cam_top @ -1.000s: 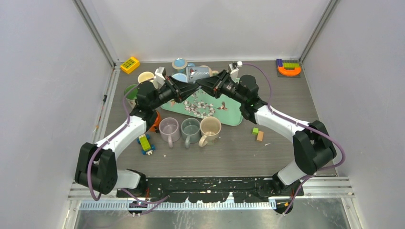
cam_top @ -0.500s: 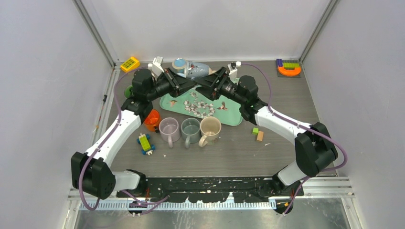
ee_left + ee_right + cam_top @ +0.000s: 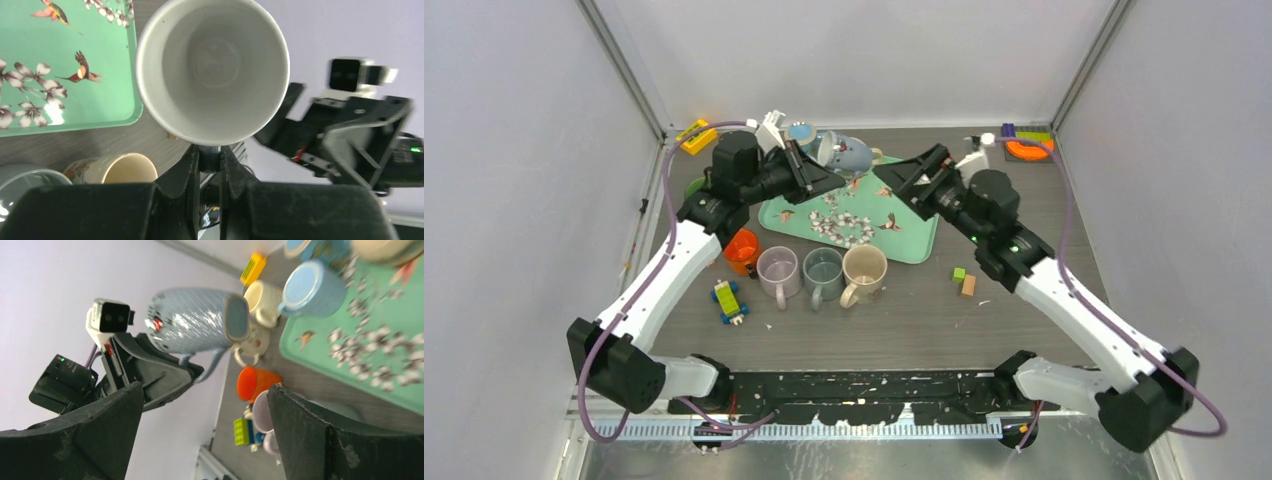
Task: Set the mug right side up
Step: Turn over the cup on the tray, then place the cup at the center of the board.
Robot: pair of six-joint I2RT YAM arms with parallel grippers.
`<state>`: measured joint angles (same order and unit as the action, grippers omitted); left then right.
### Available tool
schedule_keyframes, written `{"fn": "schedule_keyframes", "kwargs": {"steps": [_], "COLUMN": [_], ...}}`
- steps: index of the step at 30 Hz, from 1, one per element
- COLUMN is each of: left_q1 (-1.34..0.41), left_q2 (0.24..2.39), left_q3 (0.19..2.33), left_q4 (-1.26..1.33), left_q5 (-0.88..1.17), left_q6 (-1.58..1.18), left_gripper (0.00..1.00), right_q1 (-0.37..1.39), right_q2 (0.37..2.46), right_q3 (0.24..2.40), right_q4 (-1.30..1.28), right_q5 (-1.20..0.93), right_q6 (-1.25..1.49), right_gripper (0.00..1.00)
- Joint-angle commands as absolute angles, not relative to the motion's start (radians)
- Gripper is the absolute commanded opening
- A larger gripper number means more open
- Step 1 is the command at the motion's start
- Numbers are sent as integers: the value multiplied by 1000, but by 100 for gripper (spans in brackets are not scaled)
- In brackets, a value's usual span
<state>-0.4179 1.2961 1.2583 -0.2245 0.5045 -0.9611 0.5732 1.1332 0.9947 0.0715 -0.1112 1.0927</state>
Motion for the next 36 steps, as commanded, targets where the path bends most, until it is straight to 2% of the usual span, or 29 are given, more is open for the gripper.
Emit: {"fn": "schedule_keyframes", "kwargs": {"steps": [1,7,14,28,36], "left_q1": [-497,-652,-831,-1144,-1235], "left_q2": [1313,1356,1424,1516,1481], "left_q3": [1365,1455,1501,1482,1349], "left_q4": [-301,-448,-560,-679,-667], "left_q5": [458,360,243,36,-61], "left_q6": [-815,-694,-600,-489,-467], "left_gripper": [0,0,0,0,0], "right_q1": [576,576,575,576,576], "right_q2": [992,848,762,755,797], "right_q3": [1077,1170,1234,1238,1233], "right_q4": [-188,-336,-377,-394,-396], "right_q5": [167,365,480,509,475], "right_q6": [874,732,639,613,638], "right_gripper": [98,100,100,100,100]}}
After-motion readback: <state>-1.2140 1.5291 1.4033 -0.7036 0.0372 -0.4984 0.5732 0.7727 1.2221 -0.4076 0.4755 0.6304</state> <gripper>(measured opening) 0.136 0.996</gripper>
